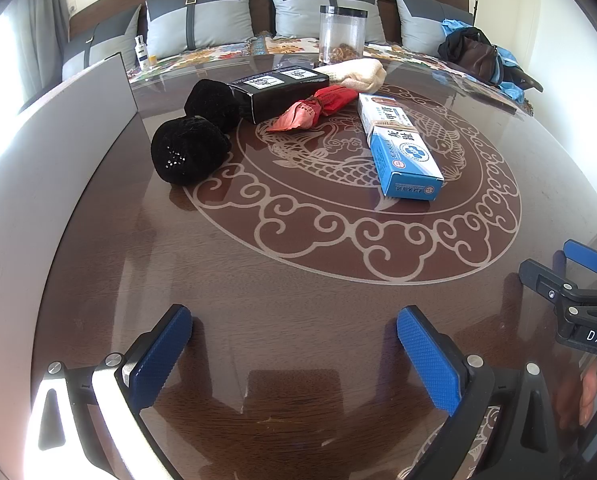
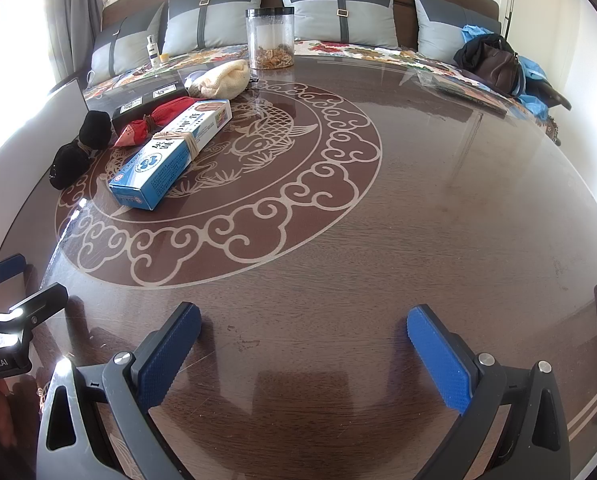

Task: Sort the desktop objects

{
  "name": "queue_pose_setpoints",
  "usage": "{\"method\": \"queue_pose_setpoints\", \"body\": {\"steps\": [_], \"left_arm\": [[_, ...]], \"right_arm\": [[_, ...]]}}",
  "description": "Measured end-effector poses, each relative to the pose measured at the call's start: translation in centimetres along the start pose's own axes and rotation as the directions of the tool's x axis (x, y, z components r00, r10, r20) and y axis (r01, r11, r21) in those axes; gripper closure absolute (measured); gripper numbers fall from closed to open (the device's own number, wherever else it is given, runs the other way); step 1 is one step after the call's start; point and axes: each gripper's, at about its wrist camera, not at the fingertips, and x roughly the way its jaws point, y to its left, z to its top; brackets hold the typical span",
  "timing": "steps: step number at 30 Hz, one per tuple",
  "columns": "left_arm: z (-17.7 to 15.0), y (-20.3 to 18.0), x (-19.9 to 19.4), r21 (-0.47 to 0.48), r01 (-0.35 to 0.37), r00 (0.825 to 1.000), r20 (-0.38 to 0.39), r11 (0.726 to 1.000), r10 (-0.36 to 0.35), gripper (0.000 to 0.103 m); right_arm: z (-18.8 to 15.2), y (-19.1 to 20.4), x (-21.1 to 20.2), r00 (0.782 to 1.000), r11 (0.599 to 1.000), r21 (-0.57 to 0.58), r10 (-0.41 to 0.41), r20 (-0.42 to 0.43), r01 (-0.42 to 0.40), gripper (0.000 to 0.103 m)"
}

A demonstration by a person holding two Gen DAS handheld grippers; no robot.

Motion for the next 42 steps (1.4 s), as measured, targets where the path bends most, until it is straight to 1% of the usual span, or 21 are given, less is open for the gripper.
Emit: {"method": "queue_pose_setpoints", "body": {"steps": [7,11,13,19,21,39,42], "left_arm": [[-0.2,0.1,-0.2,0.001,-0.001,1.000,-0.005,1.000,0.001,0.000],[-0.7,0.9,-0.7,0.069,0.041,0.999,-0.013,0.997,-0.041,0.000],[-1.0,1.9,-0.9,0.080,0.048,0.999,-0.016,0.996,-0.047,0.000],[-0.5,4.2,-0.5,0.046,0.027,1.000,-0.010,0.999,-0.027,0.000],[-0.4,4.1,-0.4,0.037,0.018,1.000,-0.009,0.999,-0.018,0.000],[-0.5,4.2,-0.5,0.037,0.018,1.000,-0.008,0.999,-0.017,0.000],[0.0,4.4,-0.2,0.067,0.042,0.999,-0.033,0.997,-0.040,0.000]], "right_arm": [[0.0,0.0,0.0,1.000,1.000,0.000,0.000,0.000,0.000,0.000],[0.0,0.0,0.0,1.000,1.000,0.000,0.000,0.000,0.000,0.000],[0.0,0.0,0.0,1.000,1.000,0.000,0.000,0.000,0.000,0.000],[0.0,0.0,0.0,1.000,1.000,0.000,0.000,0.000,0.000,0.000],[0.0,0.0,0.0,1.000,1.000,0.000,0.000,0.000,0.000,0.000],[0.0,0.0,0.0,1.000,1.000,0.000,0.000,0.000,0.000,0.000],[0.0,0.0,0.0,1.000,1.000,0.000,0.000,0.000,0.000,0.000]]}}
